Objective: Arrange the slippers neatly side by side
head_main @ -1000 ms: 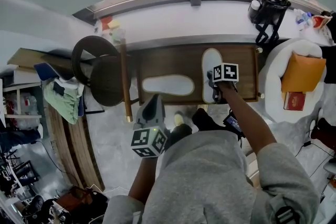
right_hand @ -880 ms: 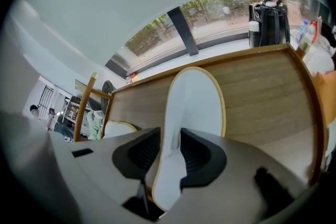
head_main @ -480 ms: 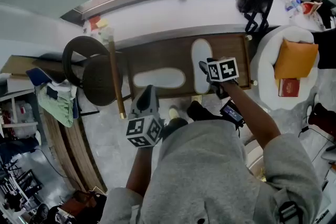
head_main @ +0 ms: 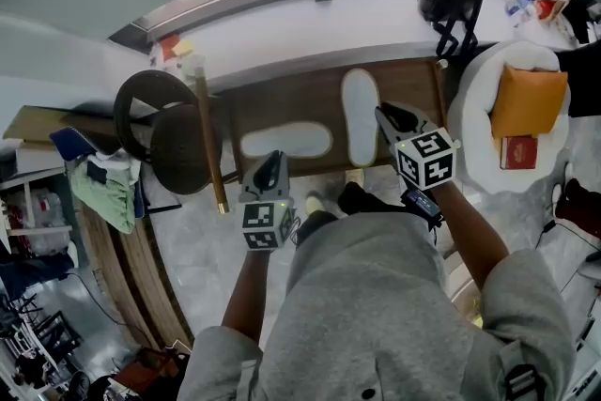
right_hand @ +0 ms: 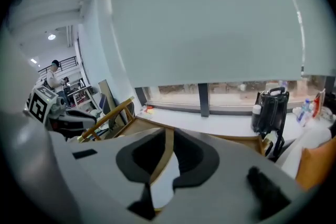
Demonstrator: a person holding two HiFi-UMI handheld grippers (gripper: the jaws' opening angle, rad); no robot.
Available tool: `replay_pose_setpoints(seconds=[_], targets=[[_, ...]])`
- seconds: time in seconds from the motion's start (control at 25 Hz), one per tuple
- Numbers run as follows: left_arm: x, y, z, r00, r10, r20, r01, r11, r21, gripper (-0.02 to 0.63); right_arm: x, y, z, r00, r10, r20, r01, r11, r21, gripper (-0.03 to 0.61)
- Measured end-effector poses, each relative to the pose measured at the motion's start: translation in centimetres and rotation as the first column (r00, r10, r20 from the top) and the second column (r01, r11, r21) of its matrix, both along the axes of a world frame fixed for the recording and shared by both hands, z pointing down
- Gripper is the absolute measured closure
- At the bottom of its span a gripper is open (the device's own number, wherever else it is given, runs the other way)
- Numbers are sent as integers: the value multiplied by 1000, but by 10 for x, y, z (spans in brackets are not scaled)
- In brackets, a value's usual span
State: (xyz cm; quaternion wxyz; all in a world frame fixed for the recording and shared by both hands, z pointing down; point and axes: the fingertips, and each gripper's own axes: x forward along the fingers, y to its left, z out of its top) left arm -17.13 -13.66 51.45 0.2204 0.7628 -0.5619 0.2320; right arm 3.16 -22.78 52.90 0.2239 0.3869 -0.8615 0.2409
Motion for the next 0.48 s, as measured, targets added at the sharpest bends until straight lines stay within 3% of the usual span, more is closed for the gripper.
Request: replay_pose_setpoints(seconds=[0.12,0.24,0.48], targets=[[5,2,21,995,90,52,-88,996,-28,573,3,9,-18,1000,-1,14,0,997,73,538],[5,4,49,982,172,74,-165,982,-89,449,-1,19,-25,1000,-18,15,17,995,98,541],[-9,5,114,910,340,238,-292,932,-217,396,0,29,-27,999,-35,-19,37,994,107,541]])
